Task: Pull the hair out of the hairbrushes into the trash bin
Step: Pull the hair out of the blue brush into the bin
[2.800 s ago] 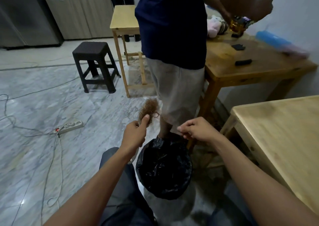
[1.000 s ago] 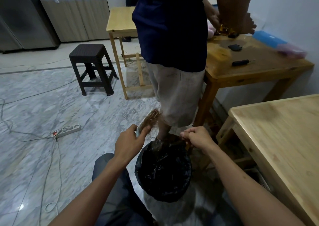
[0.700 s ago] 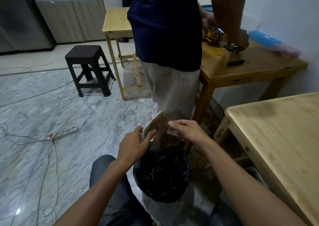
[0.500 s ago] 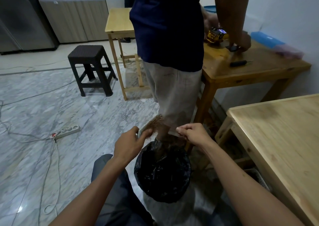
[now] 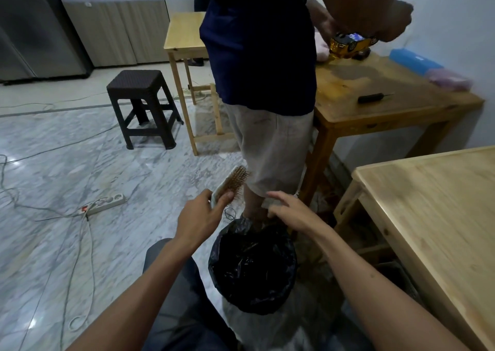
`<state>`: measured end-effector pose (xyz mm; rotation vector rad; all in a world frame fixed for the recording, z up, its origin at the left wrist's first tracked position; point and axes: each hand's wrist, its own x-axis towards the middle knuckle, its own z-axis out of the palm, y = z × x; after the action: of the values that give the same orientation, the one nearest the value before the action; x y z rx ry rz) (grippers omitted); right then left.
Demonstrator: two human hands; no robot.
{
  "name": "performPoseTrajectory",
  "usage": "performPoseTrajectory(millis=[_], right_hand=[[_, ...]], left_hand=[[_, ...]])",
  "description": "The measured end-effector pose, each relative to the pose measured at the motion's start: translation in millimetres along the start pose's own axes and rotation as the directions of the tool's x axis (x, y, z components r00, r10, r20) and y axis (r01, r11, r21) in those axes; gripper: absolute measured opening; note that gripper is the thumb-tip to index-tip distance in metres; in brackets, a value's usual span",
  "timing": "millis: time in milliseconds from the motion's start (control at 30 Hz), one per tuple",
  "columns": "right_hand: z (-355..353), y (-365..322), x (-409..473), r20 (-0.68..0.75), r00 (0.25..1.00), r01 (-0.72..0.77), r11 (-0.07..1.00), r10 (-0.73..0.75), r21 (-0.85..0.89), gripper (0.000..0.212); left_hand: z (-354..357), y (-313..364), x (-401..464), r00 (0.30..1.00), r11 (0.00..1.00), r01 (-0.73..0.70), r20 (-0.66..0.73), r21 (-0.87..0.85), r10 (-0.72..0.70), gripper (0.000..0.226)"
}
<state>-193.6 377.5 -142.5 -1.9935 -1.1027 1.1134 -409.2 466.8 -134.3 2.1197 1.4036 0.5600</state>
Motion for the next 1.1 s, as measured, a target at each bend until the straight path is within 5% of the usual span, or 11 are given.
performPoseTrajectory(millis=[100,200,300,400,533,633,733,867,1000,1100], right_hand=[[7.3,-7.0,-3.7,0.059,0.992,0.102,0.991,-0.107,0.090,0.080],[9.5,-7.8,-4.1,-0.002,0.984,0.178,0.974,-0.180,0.141,0.042],[9.2,7.9,5.5,-0.080,0.985,0.158,0.985,-0.153,0.063,0.013],[5.1,28.1,10.8,-0.124,0.991,0.054,0.998,-0.051,0.017,0.014],[3.1,35.9,7.7,-0.168,0.986,-0.030,0.993,0.010,-0.118,0.020],[2.2,29.3,2.6,-0.099,0.995,-0.029,0.995,0.020,-0.094,0.012],[1.0,22.6,2.7,-0.023,1.000,-0.013,1.000,0.014,0.014,0.056],[1.2,13.2,1.1,0.013,0.998,0.066,0.982,-0.069,0.179,0.068],[6.8,15.8,4.2,-0.011,0.992,0.125,0.984,-0.125,0.128,0.012],[9.6,20.6,4.7,-0.032,0.985,0.172,0.980,-0.170,0.100,0.014]], left_hand=[[4.1,7.7,-0.5,0.999,0.998,-0.010,0.052,-0.063,0.013,0.059],[5.4,11.4,0.2,0.983,0.964,0.090,0.176,-0.249,-0.047,0.062],[-2.6,12.5,3.2,0.924,0.733,0.344,0.349,-0.587,-0.155,0.049],[-10.4,12.1,6.5,0.891,0.619,0.439,0.404,-0.651,-0.208,0.035],[-6.1,10.6,4.2,0.880,0.671,0.442,0.431,-0.595,-0.198,0.021],[-1.2,9.2,2.3,0.885,0.839,0.370,0.427,-0.400,-0.187,0.012],[2.4,9.5,2.2,0.873,0.907,0.310,0.464,-0.286,-0.153,0.015],[6.1,17.9,-3.0,0.876,0.874,0.292,0.476,-0.389,-0.080,0.035],[8.6,13.1,-1.3,0.896,0.878,0.290,0.431,-0.380,-0.109,0.059],[3.5,6.6,-0.1,0.910,0.841,0.334,0.377,-0.426,-0.171,0.057]])
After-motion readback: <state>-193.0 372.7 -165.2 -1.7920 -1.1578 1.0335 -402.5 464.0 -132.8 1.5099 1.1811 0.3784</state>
